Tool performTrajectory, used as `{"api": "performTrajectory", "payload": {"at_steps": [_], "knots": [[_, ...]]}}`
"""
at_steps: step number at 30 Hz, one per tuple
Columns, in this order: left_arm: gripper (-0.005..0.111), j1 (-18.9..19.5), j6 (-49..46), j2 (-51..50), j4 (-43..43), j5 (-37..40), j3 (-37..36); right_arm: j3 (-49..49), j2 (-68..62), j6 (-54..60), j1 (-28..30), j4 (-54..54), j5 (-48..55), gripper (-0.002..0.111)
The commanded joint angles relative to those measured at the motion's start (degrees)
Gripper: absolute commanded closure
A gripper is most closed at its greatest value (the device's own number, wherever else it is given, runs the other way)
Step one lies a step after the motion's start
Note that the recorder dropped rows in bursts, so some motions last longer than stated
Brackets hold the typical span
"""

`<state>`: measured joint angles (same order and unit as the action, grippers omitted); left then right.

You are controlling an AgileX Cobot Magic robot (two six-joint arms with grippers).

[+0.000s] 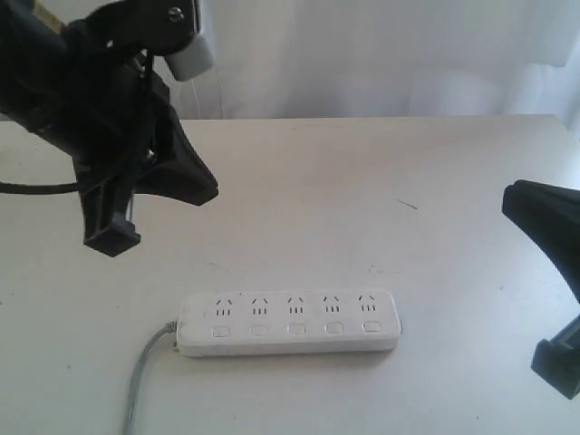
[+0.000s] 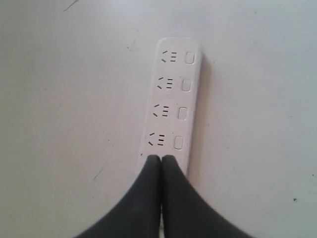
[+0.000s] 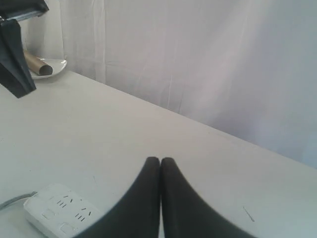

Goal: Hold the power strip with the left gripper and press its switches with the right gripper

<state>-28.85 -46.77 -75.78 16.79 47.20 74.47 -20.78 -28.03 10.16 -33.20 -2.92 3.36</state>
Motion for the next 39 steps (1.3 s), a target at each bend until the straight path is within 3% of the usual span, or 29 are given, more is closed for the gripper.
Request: {"api": "performTrajectory", "payload": {"at_steps": [1, 9, 16, 24, 32, 39], "knots": [[0.107, 0.00, 0.53, 6.54, 2.09, 1.90, -3.88, 0.22, 0.45, -0.22, 0.07, -0.07, 0.24, 0.108], [0.107, 0.00, -1.44, 26.58, 10.07, -14.83, -24.96, 0.22, 0.61, -0.22, 0.74, -0.07, 0.34, 0.108], [0.107, 0.00, -3.78, 34.41, 18.50, -20.48, -34.48, 0.22, 10.01, -0.22, 15.65, -0.07, 0.38, 0.108], [0.107, 0.00, -4.61, 34.41, 24.32, -24.83, -37.19, 0.22, 18.87, -0.22, 24.15, -0.07, 0.38, 0.108], [0.107, 0.00, -4.61, 34.41, 28.04, -30.09, -40.34, 0.22, 27.89, -0.22, 27.97, -0.07, 0.38, 0.108], [0.107, 0.00, -4.79, 34.51, 29.36, -31.72, -42.09, 0.22, 28.03, -0.22, 30.72, -0.07, 0.65, 0.108]]}}
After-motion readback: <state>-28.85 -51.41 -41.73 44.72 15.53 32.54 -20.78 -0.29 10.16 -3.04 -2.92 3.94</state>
